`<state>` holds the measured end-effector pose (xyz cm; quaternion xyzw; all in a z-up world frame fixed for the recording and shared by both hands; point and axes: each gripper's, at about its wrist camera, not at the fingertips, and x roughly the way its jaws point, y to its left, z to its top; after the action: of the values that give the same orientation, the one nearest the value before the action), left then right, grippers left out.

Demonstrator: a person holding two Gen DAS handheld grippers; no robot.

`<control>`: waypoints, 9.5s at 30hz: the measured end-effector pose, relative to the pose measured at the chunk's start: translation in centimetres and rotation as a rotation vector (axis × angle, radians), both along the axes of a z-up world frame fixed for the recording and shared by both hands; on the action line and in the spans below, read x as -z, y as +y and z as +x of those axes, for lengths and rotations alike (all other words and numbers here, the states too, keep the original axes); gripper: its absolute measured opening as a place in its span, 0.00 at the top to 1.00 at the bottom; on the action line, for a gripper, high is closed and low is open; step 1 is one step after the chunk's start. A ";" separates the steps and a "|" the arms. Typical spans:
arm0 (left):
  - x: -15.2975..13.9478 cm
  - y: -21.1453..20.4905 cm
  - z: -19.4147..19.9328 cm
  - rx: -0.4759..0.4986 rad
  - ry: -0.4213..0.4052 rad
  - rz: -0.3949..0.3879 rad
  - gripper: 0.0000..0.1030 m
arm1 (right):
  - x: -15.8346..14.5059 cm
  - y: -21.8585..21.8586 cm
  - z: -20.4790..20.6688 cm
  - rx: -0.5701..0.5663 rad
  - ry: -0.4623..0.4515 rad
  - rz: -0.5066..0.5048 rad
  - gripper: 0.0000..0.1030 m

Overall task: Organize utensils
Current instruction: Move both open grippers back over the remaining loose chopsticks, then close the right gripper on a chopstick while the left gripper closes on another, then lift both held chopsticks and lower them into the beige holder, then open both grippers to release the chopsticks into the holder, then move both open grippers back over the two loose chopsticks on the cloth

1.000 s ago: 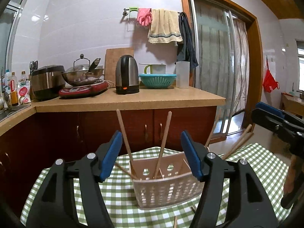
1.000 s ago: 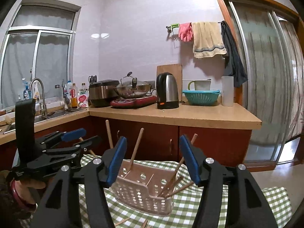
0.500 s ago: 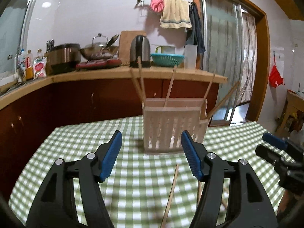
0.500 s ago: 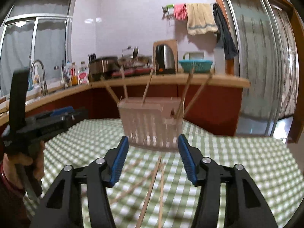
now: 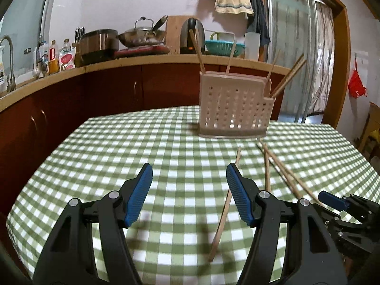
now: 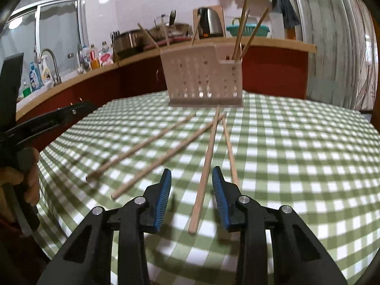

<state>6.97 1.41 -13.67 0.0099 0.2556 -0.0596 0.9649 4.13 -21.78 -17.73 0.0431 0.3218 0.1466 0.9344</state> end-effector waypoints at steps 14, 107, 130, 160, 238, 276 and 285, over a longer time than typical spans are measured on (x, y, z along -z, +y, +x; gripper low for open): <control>3.6 -0.1 -1.2 0.012 0.108 -0.002 0.39 | 1.4 -0.9 -0.1 0.034 0.073 0.017 0.88; -9.4 -0.2 -0.5 0.084 -0.133 -0.028 0.94 | -14.9 -4.3 2.0 0.043 -0.315 0.020 0.93; -10.3 -0.4 3.0 0.093 -0.135 -0.033 0.94 | -15.6 -3.5 4.7 0.008 -0.294 0.013 0.93; -21.5 -4.0 8.4 0.199 -0.392 -0.121 0.94 | -25.1 -4.7 10.5 -0.004 -0.579 0.049 0.93; -12.4 -6.1 6.0 0.149 -0.275 0.029 0.14 | -14.1 -4.4 8.0 0.080 -0.339 -0.069 0.24; 4.0 -6.3 -2.5 0.140 0.112 0.063 0.42 | -0.4 -5.5 -0.6 0.045 -0.025 -0.061 0.53; 5.5 -6.9 -2.5 0.169 0.190 0.050 0.63 | 0.3 -5.1 -0.4 0.021 0.003 -0.061 0.60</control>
<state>4.46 -5.48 -19.12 0.0496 0.3454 -0.1352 0.9273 3.77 -26.87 -18.00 0.0180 0.3268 0.1269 0.9364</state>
